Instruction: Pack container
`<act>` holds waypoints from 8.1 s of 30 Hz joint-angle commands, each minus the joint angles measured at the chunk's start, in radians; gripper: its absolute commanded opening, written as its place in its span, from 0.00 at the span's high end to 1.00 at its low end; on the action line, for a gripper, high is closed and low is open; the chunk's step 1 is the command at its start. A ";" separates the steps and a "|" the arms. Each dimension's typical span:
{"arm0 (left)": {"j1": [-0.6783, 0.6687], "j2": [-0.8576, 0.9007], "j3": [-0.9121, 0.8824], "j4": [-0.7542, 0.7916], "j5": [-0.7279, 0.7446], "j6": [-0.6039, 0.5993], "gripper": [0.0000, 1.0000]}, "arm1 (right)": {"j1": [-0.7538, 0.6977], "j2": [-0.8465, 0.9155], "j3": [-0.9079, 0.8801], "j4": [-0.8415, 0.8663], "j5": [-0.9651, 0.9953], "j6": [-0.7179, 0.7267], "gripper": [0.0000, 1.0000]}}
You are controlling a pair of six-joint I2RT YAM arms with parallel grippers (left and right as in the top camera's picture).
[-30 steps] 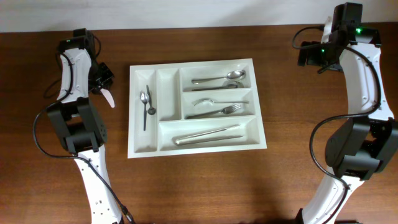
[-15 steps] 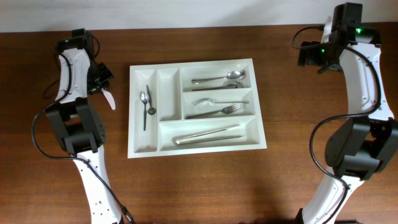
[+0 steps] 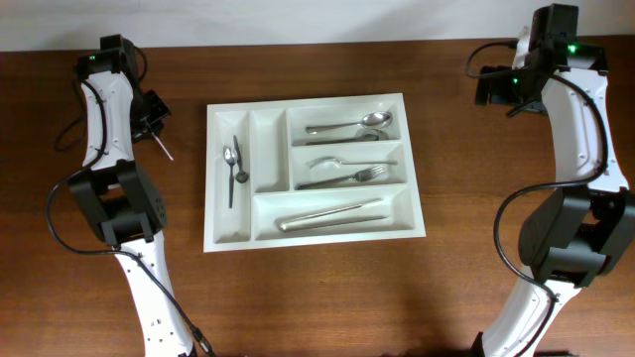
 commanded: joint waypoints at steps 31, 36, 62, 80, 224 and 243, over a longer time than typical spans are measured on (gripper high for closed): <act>0.003 0.185 -0.056 0.012 -0.014 0.017 0.98 | -0.002 -0.017 -0.002 0.000 0.002 0.008 0.01; 0.002 0.185 -0.056 0.023 -0.006 0.016 0.97 | -0.002 -0.017 -0.002 0.000 0.002 0.008 0.01; -0.031 0.232 -0.056 0.057 -0.006 0.016 0.91 | -0.002 -0.017 -0.002 0.000 0.002 0.008 0.01; -0.041 0.284 -0.056 0.073 0.012 0.017 0.51 | -0.002 -0.017 -0.002 0.000 0.002 0.008 0.01; 0.094 0.221 0.357 -0.171 0.086 0.015 0.98 | -0.002 -0.017 -0.002 0.000 0.002 0.008 0.01; 0.047 0.220 0.531 -0.261 0.137 0.201 0.98 | -0.002 -0.017 -0.002 0.000 0.002 0.008 0.01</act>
